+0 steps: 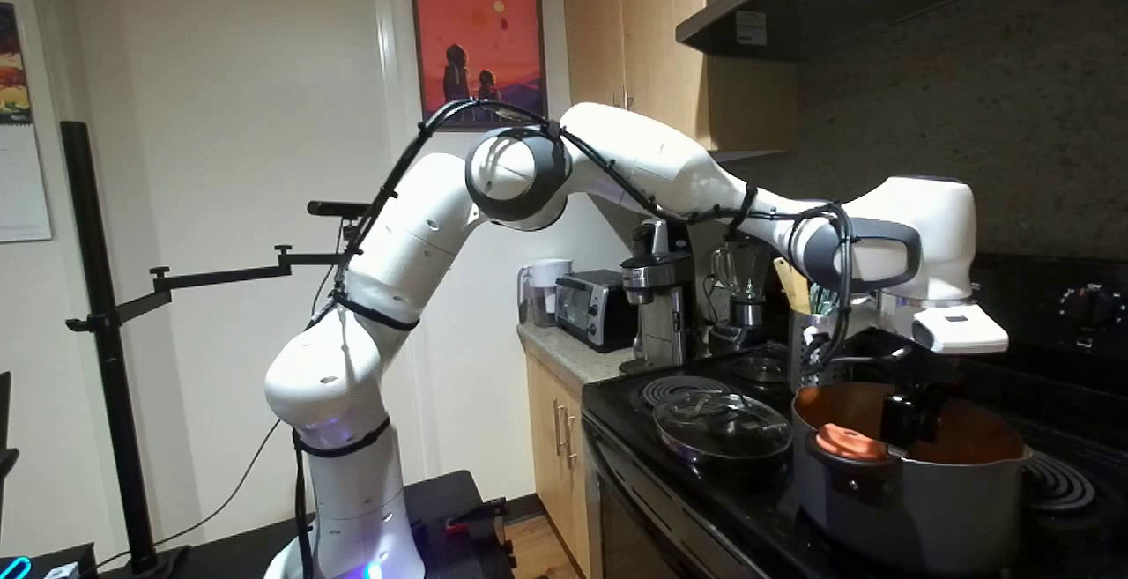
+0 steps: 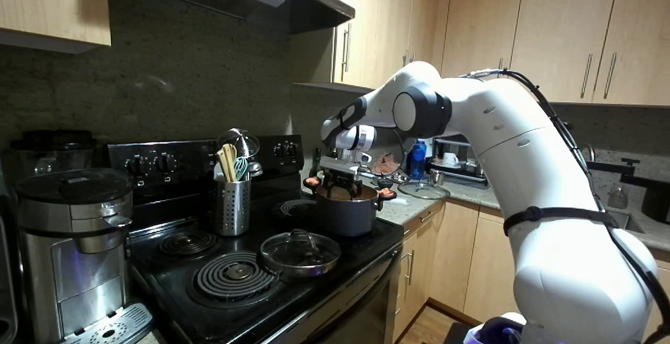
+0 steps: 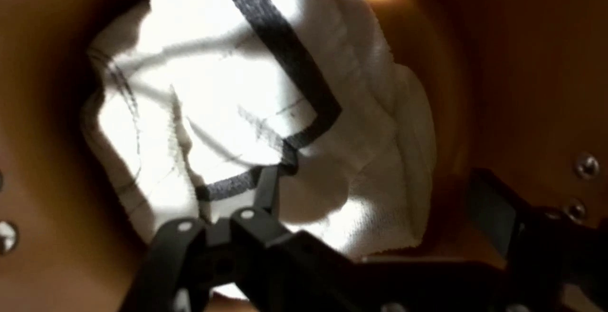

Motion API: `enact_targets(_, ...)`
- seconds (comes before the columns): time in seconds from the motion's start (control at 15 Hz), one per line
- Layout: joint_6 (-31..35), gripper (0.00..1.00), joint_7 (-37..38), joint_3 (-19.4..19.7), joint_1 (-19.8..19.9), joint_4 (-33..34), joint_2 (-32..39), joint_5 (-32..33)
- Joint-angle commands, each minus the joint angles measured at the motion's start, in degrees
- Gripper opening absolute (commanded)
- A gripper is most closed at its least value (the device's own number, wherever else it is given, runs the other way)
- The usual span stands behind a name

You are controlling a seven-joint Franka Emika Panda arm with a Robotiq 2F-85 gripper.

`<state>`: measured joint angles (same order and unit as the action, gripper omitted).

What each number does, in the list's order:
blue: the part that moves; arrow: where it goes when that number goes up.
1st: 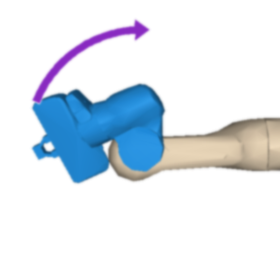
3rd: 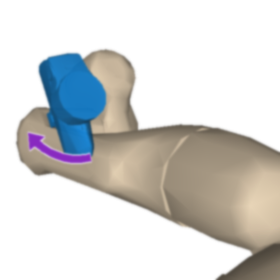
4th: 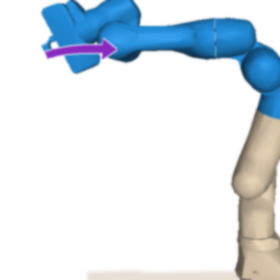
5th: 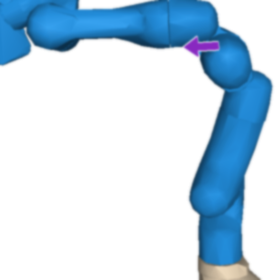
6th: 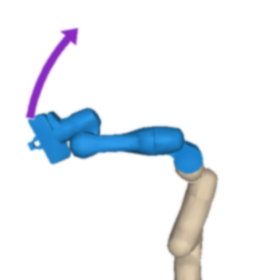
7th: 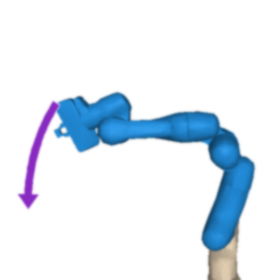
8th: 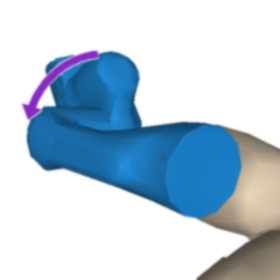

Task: Take the towel out of the pot and put it on the counter

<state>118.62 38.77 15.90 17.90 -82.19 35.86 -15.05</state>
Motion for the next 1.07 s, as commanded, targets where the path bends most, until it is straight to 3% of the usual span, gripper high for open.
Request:
enact_targets(0.0, -2.58, 1.00, 2.39, 0.42, -0.38, 3.43, 3.72, 2.22)
enact_targets(0.33, -2.81, 1.00, 2.87, 1.03, 0.10, 3.32, 7.21, 3.43)
enact_targets(0.4, -2.60, 0.75, 3.00, 1.03, 0.27, 3.37, 7.59, 3.51)
enact_targets(0.53, -2.33, 0.66, 2.57, 0.89, 0.65, 3.71, 7.71, 3.26)
enact_targets(1.0, -1.50, 0.14, 2.14, 0.89, 0.74, 3.25, 5.83, 3.09)
